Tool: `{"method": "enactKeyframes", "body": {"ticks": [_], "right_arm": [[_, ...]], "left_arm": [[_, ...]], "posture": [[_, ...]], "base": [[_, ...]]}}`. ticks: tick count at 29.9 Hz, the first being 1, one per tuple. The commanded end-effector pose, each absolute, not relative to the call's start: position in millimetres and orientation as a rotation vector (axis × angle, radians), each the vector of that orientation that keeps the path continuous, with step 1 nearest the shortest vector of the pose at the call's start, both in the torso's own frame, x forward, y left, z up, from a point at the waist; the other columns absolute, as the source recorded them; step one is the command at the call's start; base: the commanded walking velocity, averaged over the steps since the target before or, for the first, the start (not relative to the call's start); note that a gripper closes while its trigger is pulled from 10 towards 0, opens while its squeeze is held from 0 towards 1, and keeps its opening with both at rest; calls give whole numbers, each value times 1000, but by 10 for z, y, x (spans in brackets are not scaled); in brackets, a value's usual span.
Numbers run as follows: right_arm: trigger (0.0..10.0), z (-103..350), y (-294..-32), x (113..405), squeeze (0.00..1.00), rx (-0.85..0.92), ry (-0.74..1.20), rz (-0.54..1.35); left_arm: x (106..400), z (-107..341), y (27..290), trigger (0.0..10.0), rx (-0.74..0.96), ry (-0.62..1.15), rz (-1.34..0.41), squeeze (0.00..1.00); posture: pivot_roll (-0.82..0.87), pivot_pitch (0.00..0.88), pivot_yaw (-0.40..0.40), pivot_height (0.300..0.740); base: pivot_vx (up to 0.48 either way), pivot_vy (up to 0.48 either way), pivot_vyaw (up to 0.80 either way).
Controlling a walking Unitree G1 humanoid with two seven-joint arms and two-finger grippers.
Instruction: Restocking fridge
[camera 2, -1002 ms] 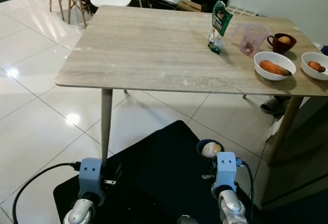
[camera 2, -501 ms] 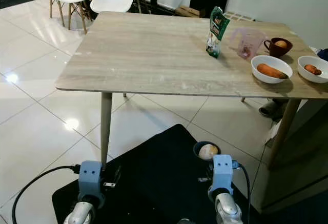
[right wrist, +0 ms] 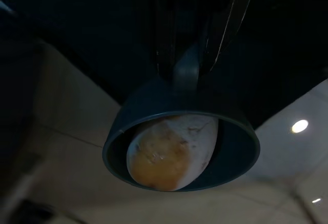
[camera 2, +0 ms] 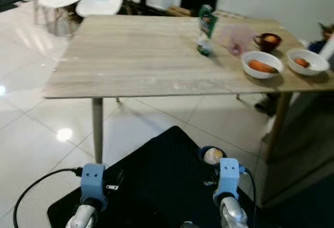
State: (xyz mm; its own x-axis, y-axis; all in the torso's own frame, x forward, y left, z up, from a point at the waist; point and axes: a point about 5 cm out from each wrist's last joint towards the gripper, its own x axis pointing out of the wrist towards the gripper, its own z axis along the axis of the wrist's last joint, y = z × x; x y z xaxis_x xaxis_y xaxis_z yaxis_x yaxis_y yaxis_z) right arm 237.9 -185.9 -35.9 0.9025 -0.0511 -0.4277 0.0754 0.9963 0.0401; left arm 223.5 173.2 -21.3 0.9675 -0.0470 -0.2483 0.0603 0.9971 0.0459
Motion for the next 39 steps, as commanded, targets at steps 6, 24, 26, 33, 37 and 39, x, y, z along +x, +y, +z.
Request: {"method": "enactKeyframes", "body": {"ticks": [6,24,26,33,37,39], "right_arm": [[10000,-345,-1941,2384,0,78,436,-109],[10000,-323,-1981,2399,0,93,418,-151],[10000,-322,-1984,2401,0,93,417,-152],[10000,-313,-2000,2414,0,95,416,-162],[10000,-316,-2002,2413,0,95,420,-165],[10000,-319,-2002,2411,0,95,423,-166]], "left_arm": [[2202,-256,1699,10000,61,267,-67,0],[2226,-259,1691,10000,74,273,-77,0],[2227,-260,1692,10000,75,274,-76,0],[2207,-307,1684,10000,73,313,-87,0],[2185,-358,1656,10000,85,356,-106,0],[2186,-370,1643,10000,93,370,-111,0]], "posture": [[-73,71,-49,736],[-76,84,-43,736],[-76,84,-43,736],[-75,83,-42,736],[-74,84,-44,736],[-73,86,-44,736]], "base": [[0,0,-800],[0,0,-800],[0,0,-800],[0,0,-800],[0,0,-800],[0,0,-800]]}}
